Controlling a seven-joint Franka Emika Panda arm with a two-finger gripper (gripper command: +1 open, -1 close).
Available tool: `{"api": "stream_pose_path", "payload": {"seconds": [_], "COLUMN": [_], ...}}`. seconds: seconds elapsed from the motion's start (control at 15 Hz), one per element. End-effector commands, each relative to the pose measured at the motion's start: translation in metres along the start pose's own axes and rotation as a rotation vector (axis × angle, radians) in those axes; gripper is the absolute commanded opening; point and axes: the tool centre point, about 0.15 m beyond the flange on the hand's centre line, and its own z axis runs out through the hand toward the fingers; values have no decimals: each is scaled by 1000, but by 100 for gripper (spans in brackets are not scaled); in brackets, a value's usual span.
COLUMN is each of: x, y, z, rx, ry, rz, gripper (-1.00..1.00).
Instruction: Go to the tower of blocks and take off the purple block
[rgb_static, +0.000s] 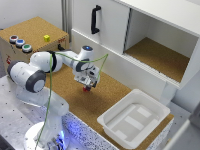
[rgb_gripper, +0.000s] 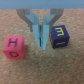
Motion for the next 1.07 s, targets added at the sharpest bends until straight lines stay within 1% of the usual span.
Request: {"api": "stream_pose_path", "payload": {"seconds": [0.0, 0.07, 0.13, 0.2, 0.27, 0.33, 0.47, 0.6, 0.73, 0.8, 1.0], "x": [10, 11, 13, 15, 16, 16, 14, 13, 15, 17, 25], "y": [20, 14, 7, -1, -11, -18, -28, -40, -52, -56, -64], "z": [-3, -3, -5, -7, -9, -9, -8, 1, 9, 13, 26], "rx": [3, 16, 54, 67, 63, 98, 116, 156, 177, 185, 179], "ry": [15, 10, 1, -14, -26, -37, -39, -37, -40, -42, -55], "rz": [-15, -25, -54, -80, -99, -129, -129, -149, -178, -187, -233], "gripper": [-100, -100, -100, 100, 100, 100, 100, 100, 100, 100, 100]}}
